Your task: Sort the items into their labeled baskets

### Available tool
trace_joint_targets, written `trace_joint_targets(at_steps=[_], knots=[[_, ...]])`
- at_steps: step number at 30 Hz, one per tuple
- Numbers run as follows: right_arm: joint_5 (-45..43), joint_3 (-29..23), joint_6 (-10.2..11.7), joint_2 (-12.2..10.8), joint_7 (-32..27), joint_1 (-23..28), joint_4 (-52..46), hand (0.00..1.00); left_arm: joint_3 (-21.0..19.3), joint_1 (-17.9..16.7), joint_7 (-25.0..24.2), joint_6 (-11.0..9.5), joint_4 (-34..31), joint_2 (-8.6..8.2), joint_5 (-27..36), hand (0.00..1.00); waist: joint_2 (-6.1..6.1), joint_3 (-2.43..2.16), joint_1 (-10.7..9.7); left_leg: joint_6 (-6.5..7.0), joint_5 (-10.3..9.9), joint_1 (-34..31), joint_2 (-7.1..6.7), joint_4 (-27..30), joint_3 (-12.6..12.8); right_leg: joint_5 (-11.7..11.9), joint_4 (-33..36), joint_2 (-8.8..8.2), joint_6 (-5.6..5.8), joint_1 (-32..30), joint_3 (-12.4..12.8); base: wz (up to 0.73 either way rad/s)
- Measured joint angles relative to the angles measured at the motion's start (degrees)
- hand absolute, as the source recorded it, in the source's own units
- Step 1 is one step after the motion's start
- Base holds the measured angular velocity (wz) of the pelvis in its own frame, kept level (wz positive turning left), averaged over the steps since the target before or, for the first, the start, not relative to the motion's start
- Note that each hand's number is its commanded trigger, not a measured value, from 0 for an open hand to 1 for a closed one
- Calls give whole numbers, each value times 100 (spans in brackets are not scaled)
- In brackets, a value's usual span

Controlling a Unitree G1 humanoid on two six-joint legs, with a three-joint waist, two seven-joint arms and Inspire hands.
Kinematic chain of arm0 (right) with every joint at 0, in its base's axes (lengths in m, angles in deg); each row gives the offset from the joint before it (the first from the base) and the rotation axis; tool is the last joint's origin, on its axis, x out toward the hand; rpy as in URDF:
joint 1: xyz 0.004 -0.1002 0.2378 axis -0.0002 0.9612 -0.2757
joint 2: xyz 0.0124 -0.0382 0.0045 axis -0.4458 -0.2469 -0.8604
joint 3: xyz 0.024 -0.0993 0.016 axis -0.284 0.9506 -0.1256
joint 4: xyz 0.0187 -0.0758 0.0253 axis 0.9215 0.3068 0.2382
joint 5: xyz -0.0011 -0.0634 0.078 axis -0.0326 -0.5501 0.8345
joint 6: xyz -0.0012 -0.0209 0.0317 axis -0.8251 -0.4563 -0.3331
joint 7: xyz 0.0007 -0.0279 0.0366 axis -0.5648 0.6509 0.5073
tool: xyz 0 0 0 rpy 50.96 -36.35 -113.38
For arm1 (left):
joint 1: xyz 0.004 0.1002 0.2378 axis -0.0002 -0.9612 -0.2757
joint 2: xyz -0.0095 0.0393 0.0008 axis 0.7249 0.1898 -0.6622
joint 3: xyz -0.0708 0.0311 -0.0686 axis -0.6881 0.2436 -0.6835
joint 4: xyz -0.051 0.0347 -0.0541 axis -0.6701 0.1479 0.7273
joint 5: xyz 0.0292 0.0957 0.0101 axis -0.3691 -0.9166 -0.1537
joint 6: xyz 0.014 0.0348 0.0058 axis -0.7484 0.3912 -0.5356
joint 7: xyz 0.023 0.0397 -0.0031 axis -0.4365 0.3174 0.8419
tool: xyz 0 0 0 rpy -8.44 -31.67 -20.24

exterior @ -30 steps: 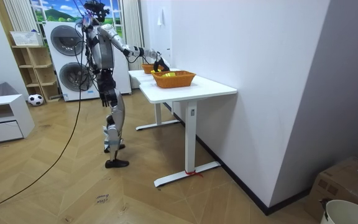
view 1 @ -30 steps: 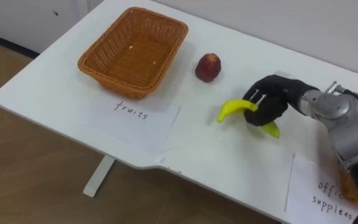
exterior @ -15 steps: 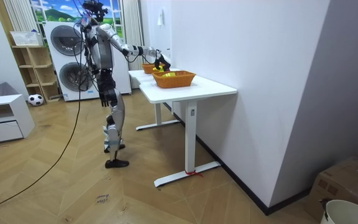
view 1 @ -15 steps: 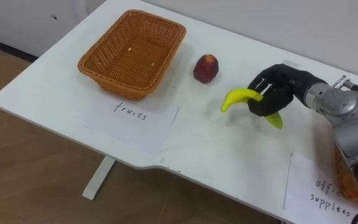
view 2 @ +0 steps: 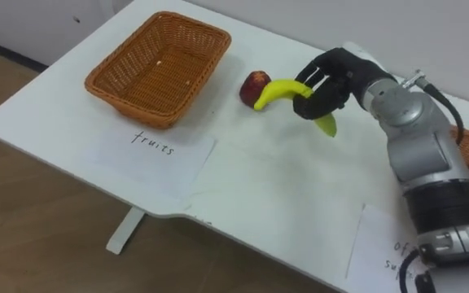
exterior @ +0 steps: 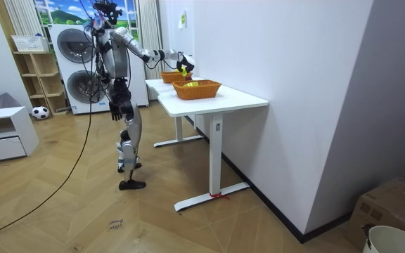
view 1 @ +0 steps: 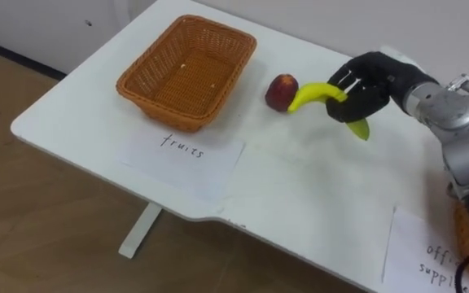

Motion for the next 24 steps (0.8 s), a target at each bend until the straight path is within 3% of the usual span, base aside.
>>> trace_joint_targets(at_steps=[5, 14, 17, 24], knots=[[197, 0, -15, 1, -214, -203, 191, 100, -30, -222, 30, 120, 37, -4, -3, 0, -67, -12, 67, 7, 4, -42, -30, 16, -89, -5, 1, -18, 8, 10, -65, 9], [412, 0, -20, 2, -339, -699, 190, 100, -383, -508, -51, 204, 9, -27, -10, 0, -183, -86, 146, 9, 5, -24, -64, 23, -219, -28, 2, -30, 40, 96, -120, 9], [545, 0, -19, 3, -416, -736, 205, 100, -417, -527, -97, 200, 4, -14, -6, 0, -216, -83, 153, 10, 5, 19, -94, 25, -308, -37, -5, -40, 54, 179, -152, 14], [601, 210, -18, 2, -471, -789, 576, 100, -480, -476, -85, 211, -91, -36, -4, 0, -183, -38, 389, 10, 5, 3, -92, 26, -315, -57, 2, -38, 81, 149, -189, -1]])
